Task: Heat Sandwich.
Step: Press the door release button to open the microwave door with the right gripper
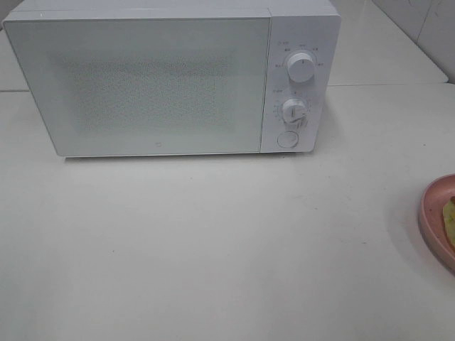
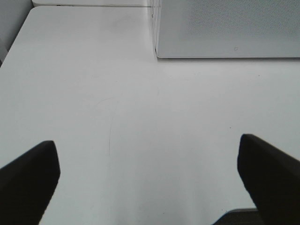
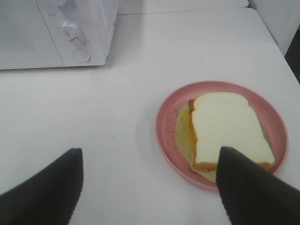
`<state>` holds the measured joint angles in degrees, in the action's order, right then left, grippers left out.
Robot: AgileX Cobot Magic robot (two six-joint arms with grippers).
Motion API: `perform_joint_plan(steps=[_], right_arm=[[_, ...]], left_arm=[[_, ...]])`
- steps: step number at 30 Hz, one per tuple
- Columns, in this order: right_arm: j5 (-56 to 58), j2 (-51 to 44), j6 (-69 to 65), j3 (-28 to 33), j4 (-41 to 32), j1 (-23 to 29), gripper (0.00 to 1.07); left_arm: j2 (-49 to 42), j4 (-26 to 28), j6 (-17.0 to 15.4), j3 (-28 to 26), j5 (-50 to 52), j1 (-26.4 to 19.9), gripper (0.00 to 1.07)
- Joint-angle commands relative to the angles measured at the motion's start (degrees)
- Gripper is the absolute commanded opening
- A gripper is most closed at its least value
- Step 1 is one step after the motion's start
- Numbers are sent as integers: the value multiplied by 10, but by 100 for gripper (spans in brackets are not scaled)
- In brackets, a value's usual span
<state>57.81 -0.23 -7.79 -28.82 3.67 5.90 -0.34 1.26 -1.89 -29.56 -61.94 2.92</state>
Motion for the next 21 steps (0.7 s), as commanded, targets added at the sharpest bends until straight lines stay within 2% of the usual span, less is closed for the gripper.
perform_joint_plan(steps=[1,16,21], right_arm=[[-7,-15,5,1,1,-2,75],[-10,-15,5,0,2,-2,75],[-54,8,5,-21,2,-2,75]], left_arm=[[-14,1,-1,1,6,3,98],[-14,1,-1,1,6,3,98],[-14,1,-1,1,6,3,98]])
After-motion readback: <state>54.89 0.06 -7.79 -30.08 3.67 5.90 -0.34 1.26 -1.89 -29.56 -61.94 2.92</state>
